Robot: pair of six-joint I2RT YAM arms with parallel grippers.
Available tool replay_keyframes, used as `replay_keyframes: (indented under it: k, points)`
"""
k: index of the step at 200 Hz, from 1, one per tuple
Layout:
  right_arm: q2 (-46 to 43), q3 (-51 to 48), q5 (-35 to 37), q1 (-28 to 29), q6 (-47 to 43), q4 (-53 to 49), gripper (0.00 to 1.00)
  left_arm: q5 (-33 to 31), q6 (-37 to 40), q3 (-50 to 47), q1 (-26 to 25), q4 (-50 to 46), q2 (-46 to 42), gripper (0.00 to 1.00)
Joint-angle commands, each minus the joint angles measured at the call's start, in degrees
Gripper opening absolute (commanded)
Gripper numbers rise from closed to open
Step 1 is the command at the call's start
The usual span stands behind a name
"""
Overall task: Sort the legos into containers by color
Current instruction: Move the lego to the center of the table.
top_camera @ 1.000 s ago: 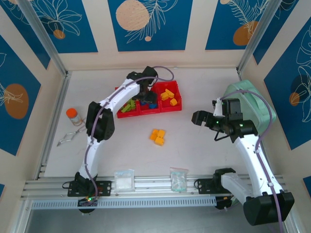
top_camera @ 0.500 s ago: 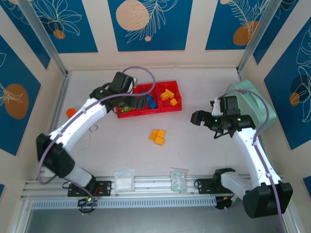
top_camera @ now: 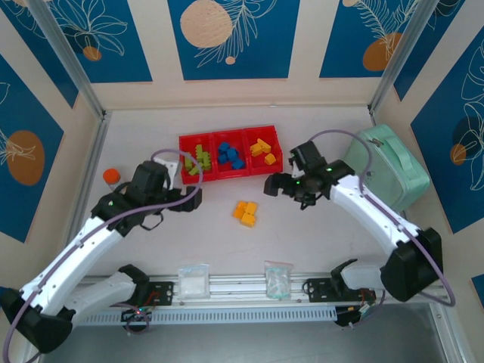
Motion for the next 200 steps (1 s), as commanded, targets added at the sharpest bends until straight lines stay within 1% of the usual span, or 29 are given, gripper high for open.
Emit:
replay_keyframes:
  k: [1,17,36,52,86,116,143,200]
  points:
    - [5.5,2.5,6.4,5.4,7.7,2.0,0.99,-3.1,-2.6,-3.2,0.4,-5.2,-3.6,0.99]
    - [11.2,5.4,8.2,8.9,8.6,1.7,0.99,-5.4,-1.8,-4.4,0.5,-7.4,-5.4,1.0]
    - [17.8,9.8,9.3,11.3,8.4,0.6,0.99,-6.6,-2.1,-5.6,0.5,-7.5,-7.1,0.99]
    - [21.8,12.4,10.5,12.2,7.9,0.2,0.99,-5.4,-1.9,-6.2,0.5,-6.7,-7.9,0.99]
    - [27.9,16.4,12.9,12.6,5.5,-1.6,0.99,-5.7,-2.1,-6.2,0.5,-8.3,-8.5,0.99]
    - [31.0,17.6,16.5,12.5,3.4,-3.9,0.99,-5.5,-2.2,-6.8,0.5,-7.5,-8.7,0.99]
    - [32.4,17.2,16.8,12.3,2.3,-3.9,1.0,-5.2,-2.4,-7.0,0.5,-7.2,-7.4,0.99]
    - [31.5,13.6,20.1,10.3,-0.7,-4.3,0.99,-4.8,-2.5,-7.3,0.6,-7.0,-6.3,0.99]
